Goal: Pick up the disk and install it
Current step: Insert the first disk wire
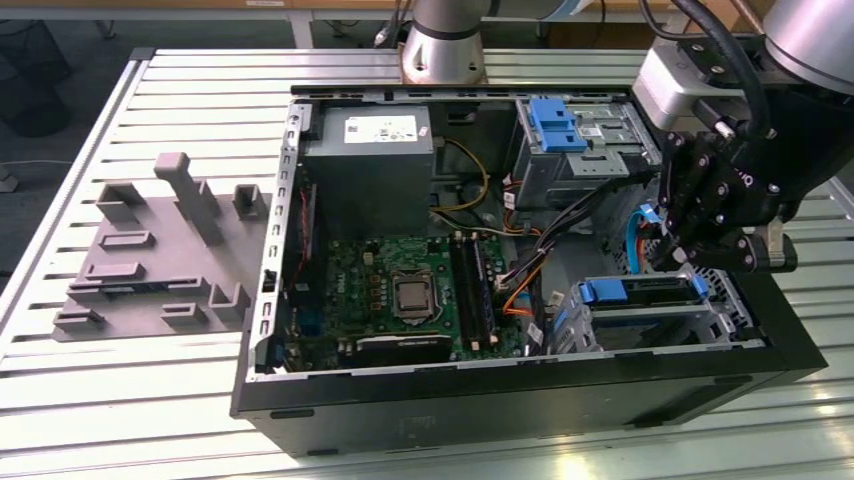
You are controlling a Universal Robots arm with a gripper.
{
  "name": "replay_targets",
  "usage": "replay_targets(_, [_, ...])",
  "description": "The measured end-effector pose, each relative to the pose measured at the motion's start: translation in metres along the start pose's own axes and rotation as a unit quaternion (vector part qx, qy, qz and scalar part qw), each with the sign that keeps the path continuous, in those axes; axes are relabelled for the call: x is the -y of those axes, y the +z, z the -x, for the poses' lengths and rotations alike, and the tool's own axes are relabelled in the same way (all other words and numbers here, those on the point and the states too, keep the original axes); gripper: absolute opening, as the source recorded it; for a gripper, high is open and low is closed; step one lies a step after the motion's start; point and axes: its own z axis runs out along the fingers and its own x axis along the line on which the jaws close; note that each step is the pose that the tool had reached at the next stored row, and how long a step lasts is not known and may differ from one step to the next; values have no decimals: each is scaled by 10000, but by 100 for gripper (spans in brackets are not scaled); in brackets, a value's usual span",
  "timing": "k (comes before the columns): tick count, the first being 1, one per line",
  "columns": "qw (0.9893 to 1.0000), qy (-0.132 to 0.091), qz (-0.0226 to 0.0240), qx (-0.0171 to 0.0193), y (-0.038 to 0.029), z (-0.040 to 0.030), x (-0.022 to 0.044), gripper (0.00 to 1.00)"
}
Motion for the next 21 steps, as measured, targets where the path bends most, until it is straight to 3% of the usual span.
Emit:
replay_targets(10, [10000, 0, 0, 0, 7, 21, 84, 11])
replay_targets(18, [10000, 0, 0, 0, 7, 21, 84, 11])
replay_targets(21, [10000, 1, -25, 1, 10, 21, 85, 11])
